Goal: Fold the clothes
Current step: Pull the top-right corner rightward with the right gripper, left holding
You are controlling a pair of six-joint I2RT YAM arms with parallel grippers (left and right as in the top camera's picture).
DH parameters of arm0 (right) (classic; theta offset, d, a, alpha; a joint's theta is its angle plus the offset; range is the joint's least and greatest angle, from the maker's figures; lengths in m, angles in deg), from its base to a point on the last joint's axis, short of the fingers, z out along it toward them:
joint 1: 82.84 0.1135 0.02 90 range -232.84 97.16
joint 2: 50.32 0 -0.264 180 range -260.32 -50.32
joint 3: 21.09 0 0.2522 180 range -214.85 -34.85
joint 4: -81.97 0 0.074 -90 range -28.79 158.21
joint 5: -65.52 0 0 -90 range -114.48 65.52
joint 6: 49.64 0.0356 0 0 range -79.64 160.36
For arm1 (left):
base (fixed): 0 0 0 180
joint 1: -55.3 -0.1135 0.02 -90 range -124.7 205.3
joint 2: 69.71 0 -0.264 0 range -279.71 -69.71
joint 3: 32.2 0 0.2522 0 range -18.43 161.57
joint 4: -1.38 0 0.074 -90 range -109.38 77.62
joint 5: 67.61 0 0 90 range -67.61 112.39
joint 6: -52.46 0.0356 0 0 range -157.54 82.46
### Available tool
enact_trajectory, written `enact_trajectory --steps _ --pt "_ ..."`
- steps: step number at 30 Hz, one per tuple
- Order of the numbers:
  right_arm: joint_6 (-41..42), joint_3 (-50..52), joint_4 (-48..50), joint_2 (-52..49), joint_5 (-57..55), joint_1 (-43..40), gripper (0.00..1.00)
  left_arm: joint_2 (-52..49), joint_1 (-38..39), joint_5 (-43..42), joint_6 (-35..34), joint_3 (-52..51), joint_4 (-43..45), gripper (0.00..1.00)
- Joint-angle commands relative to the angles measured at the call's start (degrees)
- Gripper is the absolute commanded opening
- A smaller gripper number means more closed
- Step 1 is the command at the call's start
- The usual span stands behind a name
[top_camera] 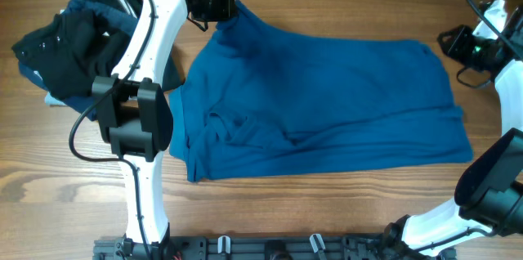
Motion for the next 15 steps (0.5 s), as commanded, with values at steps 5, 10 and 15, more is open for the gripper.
enact_trajectory --steps 5,10,15 --pt "6.19 -0.35 10.05 -9.03 -4.20 0.17 0.52 1.29 0.26 0.15 0.90 1.18 -0.20 0.04" --pt "7.65 -0.35 12.33 -15.76 -4.15 0.20 0.65 1.29 0.26 0.15 0.90 1.18 -0.15 0.04" --pt "10.80 -0.35 13.22 -18.32 -1.55 1.16 0.60 1.29 0.28 0.13 0.87 1.18 -0.22 0.04"
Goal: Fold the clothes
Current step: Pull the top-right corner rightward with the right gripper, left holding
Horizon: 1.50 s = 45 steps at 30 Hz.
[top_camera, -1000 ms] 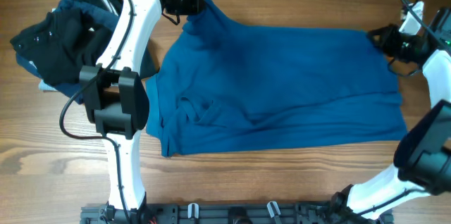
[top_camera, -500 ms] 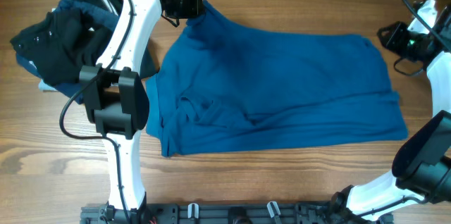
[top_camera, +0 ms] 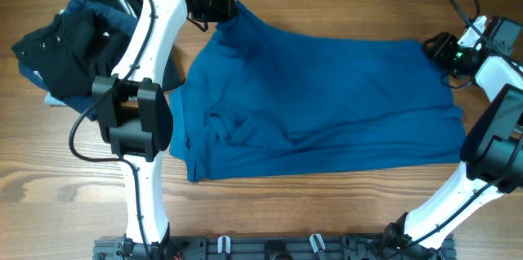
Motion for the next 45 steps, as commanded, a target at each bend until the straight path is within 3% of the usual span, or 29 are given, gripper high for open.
enact_trajectory --steps 1,6,10,12,16,23,26,29,31,32,45 --pt "3.87 -0.28 0.52 -1.25 1.77 1.36 0.56 1.29 0.28 0.13 0.87 1.18 -0.04 0.04" --pt "3.65 -0.28 0.44 -2.51 0.39 3.06 0.41 1.29 0.28 0.11 0.85 1.18 -0.15 0.04" --pt "3.72 -0.26 0.02 -4.33 -0.02 3.19 0.49 1.29 0.28 0.13 0.87 1.18 -1.05 0.04" --pt "3.63 -0.26 0.07 -4.44 -0.04 3.19 0.39 1.29 0.28 0.13 0.87 1.18 -1.09 0.04" --pt "5.22 -0.28 1.77 -4.44 -0.02 3.17 0.04 1.29 0.28 0.13 0.87 1.18 -1.09 0.04" --pt "4.55 -0.87 1.79 3.26 10.16 -1.97 0.04 1.29 0.26 0.13 0.87 1.18 -1.09 0.04" --pt "1.68 -0.87 -2.62 7.65 11.72 -3.45 0.04 1.29 0.26 0.13 0.87 1.18 -1.09 0.04" --pt "0.17 -0.87 -8.87 9.29 8.96 -3.41 0.15 1.29 0.26 0.13 0.90 1.18 -1.05 0.04" --pt "0.42 -0.31 -10.58 9.18 6.97 -3.37 0.55 1.29 0.26 0.13 0.90 1.18 -1.05 0.04" --pt "0.81 -0.07 -9.53 9.07 4.39 -3.37 0.65 1.29 0.26 0.13 0.90 1.18 -1.05 0.04" --pt "12.46 -0.07 7.98 -1.86 0.20 -2.14 0.60 1.29 0.28 0.13 0.87 1.18 -1.01 0.04"
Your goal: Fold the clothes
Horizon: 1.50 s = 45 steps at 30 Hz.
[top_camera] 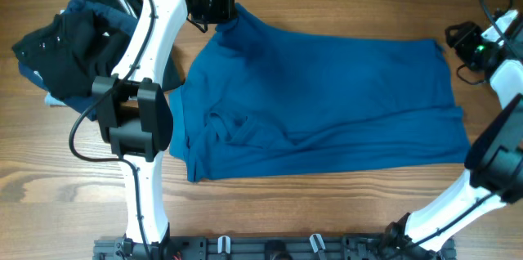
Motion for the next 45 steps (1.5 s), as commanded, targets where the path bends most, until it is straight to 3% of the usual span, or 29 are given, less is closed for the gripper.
enact_trajectory --steps 1,7,11,13,15,16,26,37,42,45 --pt "5.09 0.09 3.13 -5.14 -1.22 1.31 0.60 1.29 0.26 0.13 0.87 1.18 0.07 0.04" --pt "7.65 0.09 6.12 -7.85 -1.77 3.63 0.63 1.29 0.26 0.11 0.87 1.18 0.00 0.04" --pt "9.90 0.09 6.73 -9.40 -3.56 4.76 0.58 1.29 0.26 0.11 0.87 1.18 -0.22 0.04" --pt "10.12 0.09 6.49 -9.86 -4.09 4.79 0.43 1.29 0.26 0.11 0.87 1.18 -0.52 0.04" --pt "9.97 0.00 6.49 -9.62 -3.78 4.37 0.14 1.29 0.26 0.11 0.87 1.18 -0.87 0.04" --pt "9.92 -0.15 6.51 -9.25 -2.93 4.00 0.06 1.29 0.26 0.11 0.87 1.18 -0.92 0.04" --pt "-2.60 -0.31 4.94 4.11 16.48 -2.91 0.04 1.68 0.26 0.11 0.87 1.18 -0.96 0.04" --pt "-5.11 -0.31 -8.85 5.18 13.35 -2.95 0.04 4.66 0.09 0.37 2.40 1.18 -3.19 0.04" --pt "-9.70 -0.31 -9.55 5.20 13.42 -2.93 0.08 4.70 0.09 1.20 2.47 1.18 -5.01 0.04" --pt "-3.56 -0.31 -9.84 5.20 4.98 -2.95 0.06 4.70 0.09 1.20 3.93 1.18 -5.68 0.04"
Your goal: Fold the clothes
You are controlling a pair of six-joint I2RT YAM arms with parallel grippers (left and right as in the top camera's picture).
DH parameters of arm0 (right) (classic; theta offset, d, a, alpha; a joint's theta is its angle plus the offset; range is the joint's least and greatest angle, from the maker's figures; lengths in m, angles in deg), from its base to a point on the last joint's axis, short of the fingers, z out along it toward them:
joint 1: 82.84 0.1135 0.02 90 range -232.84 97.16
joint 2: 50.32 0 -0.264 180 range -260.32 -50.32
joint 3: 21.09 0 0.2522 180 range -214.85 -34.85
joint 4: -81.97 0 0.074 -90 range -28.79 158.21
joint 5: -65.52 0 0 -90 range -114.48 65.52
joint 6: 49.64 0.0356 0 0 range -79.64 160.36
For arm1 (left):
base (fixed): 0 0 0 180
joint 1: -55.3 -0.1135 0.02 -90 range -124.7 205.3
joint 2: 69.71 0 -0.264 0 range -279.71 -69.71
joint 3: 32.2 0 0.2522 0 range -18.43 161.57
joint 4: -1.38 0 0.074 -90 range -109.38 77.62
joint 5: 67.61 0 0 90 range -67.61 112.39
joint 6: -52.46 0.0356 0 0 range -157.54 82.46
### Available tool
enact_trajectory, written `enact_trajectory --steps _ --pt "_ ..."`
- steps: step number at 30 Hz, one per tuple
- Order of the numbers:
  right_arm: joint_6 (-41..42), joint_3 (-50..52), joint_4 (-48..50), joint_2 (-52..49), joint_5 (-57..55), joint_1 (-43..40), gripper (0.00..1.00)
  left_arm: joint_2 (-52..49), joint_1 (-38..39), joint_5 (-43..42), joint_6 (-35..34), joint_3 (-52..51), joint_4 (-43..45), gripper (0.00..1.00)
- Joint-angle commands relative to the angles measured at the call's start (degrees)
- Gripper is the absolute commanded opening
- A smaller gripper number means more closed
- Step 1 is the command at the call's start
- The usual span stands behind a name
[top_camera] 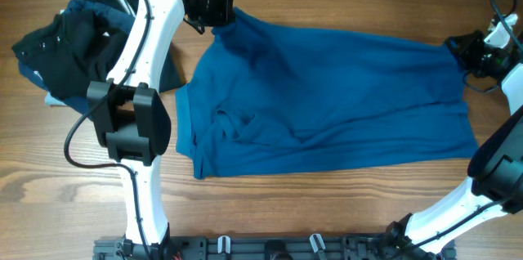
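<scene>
A blue T-shirt [327, 100] lies spread across the wooden table, its sleeve and collar part bunched at the lower left. My left gripper [219, 8] sits at the shirt's far left corner, shut on the cloth there. At the far right corner my right gripper [462, 50] is shut on the shirt's edge, and the cloth is drawn out toward it. The shirt lies slightly skewed, its right end stretched to the right.
A heap of dark clothes [69, 39], black and navy, lies at the far left of the table. The left arm's base column [135, 129] stands beside the shirt's left edge. The right arm's base [498, 178] stands at the lower right.
My right gripper has moved right and slightly down with the shirt corner, and the shirt's right end has stretched further right. The left gripper shifted slightly left, holding its corner.
My right gripper hung off the shirt's far right corner while the left held the far left corner. Then the right gripper was at that corner, then a little to the right with the cloth drawn out. Now the shirt is stretched wider between both grippers.
</scene>
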Motion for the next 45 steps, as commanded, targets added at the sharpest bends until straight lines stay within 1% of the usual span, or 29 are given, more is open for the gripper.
enact_trajectory --steps 1,3,4,5,6,7,8,9,10,11,12,15,18,20,21,22,25,29,31,32,35,37,43,44,45 --pt "4.13 -0.24 -0.11 0.50 -9.79 0.13 0.05 2.34 0.09 0.50 2.36 1.18 -0.59 0.04" --pt "5.11 -0.24 0.44 0.50 -10.73 0.20 0.05 2.34 0.09 0.52 2.38 1.18 -0.57 0.04" --pt "4.09 -0.22 1.46 0.50 -8.31 0.24 0.08 2.34 0.09 0.50 2.36 1.18 -0.52 0.04" --pt "0.79 -0.22 2.62 0.48 -4.96 0.28 0.09 2.34 0.09 0.50 2.36 1.18 -0.52 0.04" --pt "0.13 -0.22 2.99 0.48 -5.77 0.31 0.09 2.34 0.09 0.52 2.38 1.18 -0.52 0.04" --pt "2.93 -0.22 2.73 0.48 -8.87 0.28 0.11 2.34 0.09 0.52 2.36 1.18 -0.50 0.04" --pt "5.88 -0.22 2.56 0.46 -10.84 0.28 0.15 2.34 0.09 0.50 2.36 1.18 -0.48 0.04" --pt "5.68 -0.22 3.17 0.39 -10.27 0.31 0.17 2.34 0.09 0.50 2.36 1.18 -0.37 0.04" --pt "2.78 -0.22 4.70 0.35 -7.45 0.46 0.18 2.34 0.09 0.50 2.36 1.18 -0.15 0.04" --pt "-0.50 -0.22 6.47 0.33 -3.85 0.63 0.26 2.34 0.09 0.50 2.36 1.18 0.04 0.04" --pt "-3.15 -0.22 7.98 0.33 -0.92 0.83 0.37 2.34 0.09 0.50 2.36 1.18 0.15 0.04" --pt "-2.84 -0.22 10.97 0.11 -0.83 0.94 0.40 2.34 0.09 0.52 2.36 1.18 0.35 0.04" --pt "-1.44 -0.22 10.54 0.11 -3.06 0.96 0.34 2.34 0.09 0.52 2.36 1.18 0.59 0.04" --pt "0.50 -0.22 10.34 0.11 -4.92 1.11 0.36 2.34 0.09 0.50 2.34 1.18 0.96 0.04" --pt "0.72 -0.22 10.32 0.09 -5.79 1.36 0.49 2.34 0.09 0.50 2.34 1.18 1.16 0.04" --pt "0.85 -0.22 10.34 0.00 -7.06 1.66 0.54 2.34 0.11 0.50 2.34 1.18 1.20 0.04" --pt "3.61 -0.22 10.67 -1.33 -11.67 3.10 0.55 2.34 0.15 0.48 2.34 1.18 1.16 0.04" --pt "9.79 -0.22 12.11 -5.14 -17.27 5.55 0.55 2.34 0.26 0.48 2.34 1.18 1.14 0.04" --pt "11.69 -0.24 12.94 -6.56 -20.11 7.15 0.59 2.34 0.31 0.46 2.32 1.18 1.09 0.04" --pt "12.61 -0.24 13.05 -7.02 -21.81 7.87 0.62 2.34 0.37 0.48 2.32 1.18 1.09 0.04" --pt "15.65 -0.24 12.87 -8.22 -28.30 9.81 0.64 2.34 0.63 0.48 2.32 1.18 1.11 0.04" --pt "17.33 -0.24 13.51 -9.09 -30.40 10.29 0.64 2.34 0.87 0.48 2.34 1.18 1.11 0.04" --pt "19.80 -0.24 15.93 -12.41 -30.64 10.27 0.64 2.34 1.36 0.48 2.34 1.18 1.11 0.04" --pt "19.71 -0.24 16.20 -13.05 -30.64 10.27 0.62 2.34 1.40 0.48 2.34 1.18 1.11 0.04" --pt "19.67 -0.24 16.11 -13.42 -30.67 10.23 0.57 2.34 1.40 0.48 2.34 1.18 1.11 0.04"
